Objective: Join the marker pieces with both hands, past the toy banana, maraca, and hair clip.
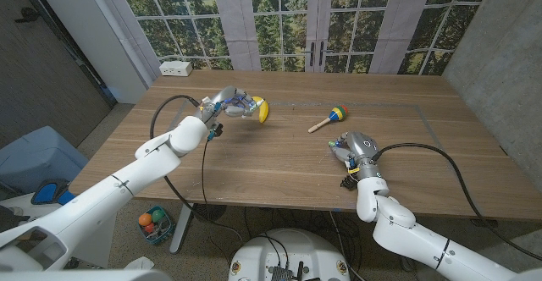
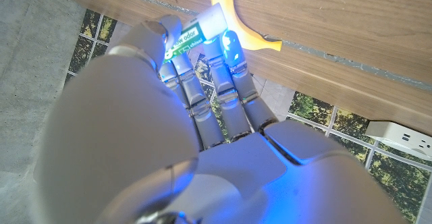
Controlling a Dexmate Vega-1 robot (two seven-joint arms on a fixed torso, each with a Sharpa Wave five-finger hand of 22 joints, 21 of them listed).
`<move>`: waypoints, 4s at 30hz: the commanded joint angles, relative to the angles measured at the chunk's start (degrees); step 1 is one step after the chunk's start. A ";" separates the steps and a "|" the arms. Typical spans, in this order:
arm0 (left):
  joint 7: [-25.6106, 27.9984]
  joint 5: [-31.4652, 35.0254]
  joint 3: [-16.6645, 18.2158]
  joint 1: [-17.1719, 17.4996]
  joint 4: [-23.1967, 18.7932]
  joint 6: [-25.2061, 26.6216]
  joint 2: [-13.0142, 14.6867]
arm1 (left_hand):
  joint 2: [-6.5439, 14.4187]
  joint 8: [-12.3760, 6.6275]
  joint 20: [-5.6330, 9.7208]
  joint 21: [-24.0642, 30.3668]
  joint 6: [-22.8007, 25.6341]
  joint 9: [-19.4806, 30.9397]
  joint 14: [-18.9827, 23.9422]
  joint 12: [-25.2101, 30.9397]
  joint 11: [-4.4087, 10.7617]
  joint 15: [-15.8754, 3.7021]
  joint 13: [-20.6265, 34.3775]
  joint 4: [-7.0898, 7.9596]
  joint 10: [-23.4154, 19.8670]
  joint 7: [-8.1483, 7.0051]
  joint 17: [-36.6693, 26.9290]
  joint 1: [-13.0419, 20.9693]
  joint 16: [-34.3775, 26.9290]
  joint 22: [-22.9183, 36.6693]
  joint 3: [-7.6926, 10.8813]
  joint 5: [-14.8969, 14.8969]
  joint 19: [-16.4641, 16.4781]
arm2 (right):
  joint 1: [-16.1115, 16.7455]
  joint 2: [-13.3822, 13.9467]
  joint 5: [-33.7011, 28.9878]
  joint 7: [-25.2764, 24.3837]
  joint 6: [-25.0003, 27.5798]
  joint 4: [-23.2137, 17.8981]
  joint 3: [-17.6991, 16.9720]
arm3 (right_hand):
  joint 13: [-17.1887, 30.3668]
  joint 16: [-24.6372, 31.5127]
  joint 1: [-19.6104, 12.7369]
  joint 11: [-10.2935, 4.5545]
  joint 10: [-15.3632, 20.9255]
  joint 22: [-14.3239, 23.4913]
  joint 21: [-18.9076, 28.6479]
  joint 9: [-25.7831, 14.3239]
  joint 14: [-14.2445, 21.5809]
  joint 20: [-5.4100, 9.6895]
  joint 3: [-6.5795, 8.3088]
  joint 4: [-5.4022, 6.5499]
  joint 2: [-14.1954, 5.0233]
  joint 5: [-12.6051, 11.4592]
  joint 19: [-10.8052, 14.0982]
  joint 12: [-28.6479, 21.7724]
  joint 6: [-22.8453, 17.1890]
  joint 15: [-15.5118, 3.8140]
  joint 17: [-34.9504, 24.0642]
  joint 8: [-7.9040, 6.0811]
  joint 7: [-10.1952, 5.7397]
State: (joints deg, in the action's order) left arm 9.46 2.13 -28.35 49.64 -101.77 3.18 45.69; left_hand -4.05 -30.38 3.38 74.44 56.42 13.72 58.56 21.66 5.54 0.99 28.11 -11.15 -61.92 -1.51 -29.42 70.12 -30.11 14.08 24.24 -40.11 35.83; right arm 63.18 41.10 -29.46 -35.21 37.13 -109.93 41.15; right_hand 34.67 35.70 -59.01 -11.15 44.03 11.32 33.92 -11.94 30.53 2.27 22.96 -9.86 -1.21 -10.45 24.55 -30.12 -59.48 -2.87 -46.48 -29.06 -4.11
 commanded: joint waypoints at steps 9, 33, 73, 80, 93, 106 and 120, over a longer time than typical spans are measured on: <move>-0.81 0.18 -0.61 -0.49 0.03 -0.42 -0.06 | 1.27 -0.37 6.05 1.08 0.63 8.31 10.82 -0.35 5.25 -14.42 11.85 2.52 -6.16 0.24 -16.77 -0.48 0.54 -0.48 3.12 -0.73 -0.67 | -0.23 1.23 -4.53 -3.94 -5.74 0.70 -2.66 | 0.73 -0.32 -2.51 -0.15 1.08 0.29 0.85 0.01 1.22 0.62 0.29 0.35 -2.12 0.10 0.46 -0.84 -1.45 -9.92 -0.29 -0.50 -1.99; -1.87 0.88 -1.63 -1.94 0.63 -1.00 -0.93 | 1.06 -0.43 6.08 2.43 0.73 8.36 11.39 -1.16 5.27 -14.43 12.37 2.49 -6.41 0.23 -17.40 -0.68 1.16 -1.62 3.68 -1.07 -1.10 | -2.39 3.08 -9.87 -2.27 -10.86 0.94 -4.02 | 1.62 -0.90 -2.84 -0.24 1.42 0.26 1.48 0.14 2.04 0.83 0.06 0.47 -1.98 0.19 0.45 -1.21 -1.49 -10.00 -0.60 -0.50 -2.18; -4.79 1.64 -4.47 -6.71 5.43 -3.78 -3.94 | 0.75 -0.39 6.17 4.00 0.76 8.40 11.73 -2.23 5.07 -14.45 13.15 2.49 -6.99 0.28 -17.99 -0.98 2.42 -2.80 4.51 -1.39 -1.74 | -8.98 2.25 -15.92 1.30 -19.72 4.46 -3.45 | 2.49 -2.17 -3.19 -0.33 1.59 0.19 2.58 0.27 2.86 1.10 -0.37 0.66 -1.90 0.15 0.16 -1.13 -1.78 -10.02 -1.30 -0.57 -2.51; -5.17 1.73 -4.95 -7.48 6.42 -4.37 -4.49 | 0.68 -0.37 6.16 4.19 0.65 8.48 11.92 -2.45 5.20 -14.44 13.25 2.48 -6.99 0.16 -18.24 -1.03 2.46 -2.92 4.65 -1.44 -1.82 | -10.07 1.94 -16.79 1.38 -21.16 5.16 -3.04 | 2.50 -2.34 -3.20 -0.32 1.64 0.17 2.78 0.29 3.06 1.12 -0.49 0.70 -1.89 0.15 0.08 -1.02 -1.79 -10.03 -1.50 -0.55 -2.58; -6.36 2.09 -5.87 -9.00 7.77 -5.21 -5.11 | 0.59 -0.35 6.15 4.65 0.74 8.46 12.08 -2.90 5.21 -14.44 13.48 2.50 -7.16 0.17 -18.46 -1.18 2.88 -3.11 4.96 -1.54 -1.96 | -11.41 1.95 -18.92 1.37 -22.83 5.45 -2.65 | 2.63 -2.73 -3.31 -0.33 1.79 0.14 3.09 0.32 3.18 1.12 -0.63 0.67 -1.76 0.10 -0.05 -0.94 -1.95 -10.07 -1.74 -0.59 -2.77; -7.72 2.52 -6.78 -10.40 8.53 -5.51 -5.71 | 0.44 -0.35 6.23 5.01 0.85 8.48 12.26 -3.29 5.19 -14.45 13.67 2.48 -7.39 0.29 -18.67 -1.30 3.26 -3.23 5.24 -1.60 -2.10 | -12.42 2.23 -21.05 2.27 -24.61 5.16 -2.08 | 2.63 -3.08 -3.33 -0.36 1.96 0.11 3.37 0.36 3.37 1.13 -0.75 0.71 -1.71 0.07 -0.13 -0.81 -2.03 -10.07 -1.94 -0.59 -2.84; -9.71 2.99 -8.17 -12.19 9.43 -5.45 -6.59 | 0.35 -0.34 6.19 5.32 0.79 8.66 12.42 -3.60 5.04 -14.45 14.24 2.46 -7.41 0.19 -18.88 -1.41 3.69 -3.34 5.60 -1.68 -2.23 | -13.50 2.30 -23.09 3.40 -26.29 5.49 -1.46 | 2.72 -3.48 -3.41 -0.34 1.91 0.07 3.70 0.39 3.60 1.20 -0.86 0.72 -1.72 0.03 -0.29 -0.59 -2.06 -10.13 -2.21 -0.56 -2.90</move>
State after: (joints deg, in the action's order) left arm 1.30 4.75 -35.43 38.91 -93.22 -2.19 39.82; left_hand -4.90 -30.34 3.38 79.30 56.82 17.90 59.29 17.96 5.13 1.72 39.21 -12.49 -63.38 -1.33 -48.18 69.27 -26.38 10.57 25.58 -41.35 33.78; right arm 50.53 43.39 -51.05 -32.57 12.19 -104.66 39.21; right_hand 37.31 32.37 -59.67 -11.17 45.27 11.31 37.11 -11.33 33.50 2.66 22.28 -9.09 -0.55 -10.19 24.53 -31.00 -59.36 -2.96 -48.45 -29.22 -4.66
